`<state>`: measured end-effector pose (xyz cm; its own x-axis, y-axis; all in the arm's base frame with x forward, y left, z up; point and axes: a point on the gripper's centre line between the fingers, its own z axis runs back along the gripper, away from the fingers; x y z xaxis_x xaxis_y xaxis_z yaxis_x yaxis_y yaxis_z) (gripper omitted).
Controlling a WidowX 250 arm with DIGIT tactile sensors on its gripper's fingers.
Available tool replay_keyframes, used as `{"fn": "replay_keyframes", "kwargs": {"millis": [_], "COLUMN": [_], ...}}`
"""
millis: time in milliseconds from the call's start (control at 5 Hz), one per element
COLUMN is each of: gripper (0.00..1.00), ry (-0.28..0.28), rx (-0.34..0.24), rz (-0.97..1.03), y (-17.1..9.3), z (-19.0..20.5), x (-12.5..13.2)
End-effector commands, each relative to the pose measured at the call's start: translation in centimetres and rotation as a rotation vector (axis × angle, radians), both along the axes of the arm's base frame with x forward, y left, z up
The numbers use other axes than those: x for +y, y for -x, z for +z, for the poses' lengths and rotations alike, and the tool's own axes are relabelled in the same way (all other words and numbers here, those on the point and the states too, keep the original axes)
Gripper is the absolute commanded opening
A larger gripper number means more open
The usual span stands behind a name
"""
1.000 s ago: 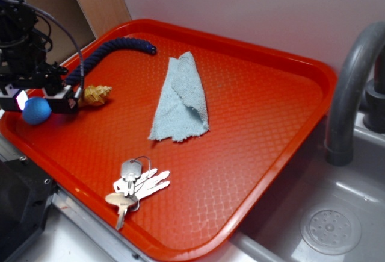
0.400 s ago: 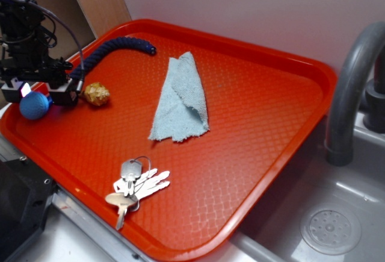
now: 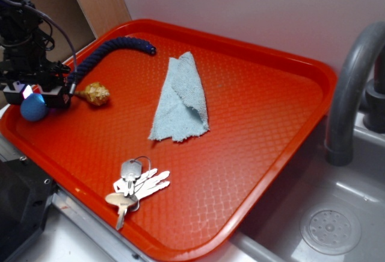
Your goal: Grab the blue ball.
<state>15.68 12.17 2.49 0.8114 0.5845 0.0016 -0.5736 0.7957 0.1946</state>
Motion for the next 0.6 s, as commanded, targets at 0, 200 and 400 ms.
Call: {"fn": "replay_keyframes", "kwargs": {"millis": [0,200,400], "gripper": [0.00,0.00,0.00], "ry": [0.001,0.005,-0.012], "rx": [-0.031,-0.034,0.024], "rz": [-0.001,-0.003,0.018], "y": [1.07,1.13,1.48], "z": [1.02,1.20,1.87], "x": [0.35,0.32,0.22]}}
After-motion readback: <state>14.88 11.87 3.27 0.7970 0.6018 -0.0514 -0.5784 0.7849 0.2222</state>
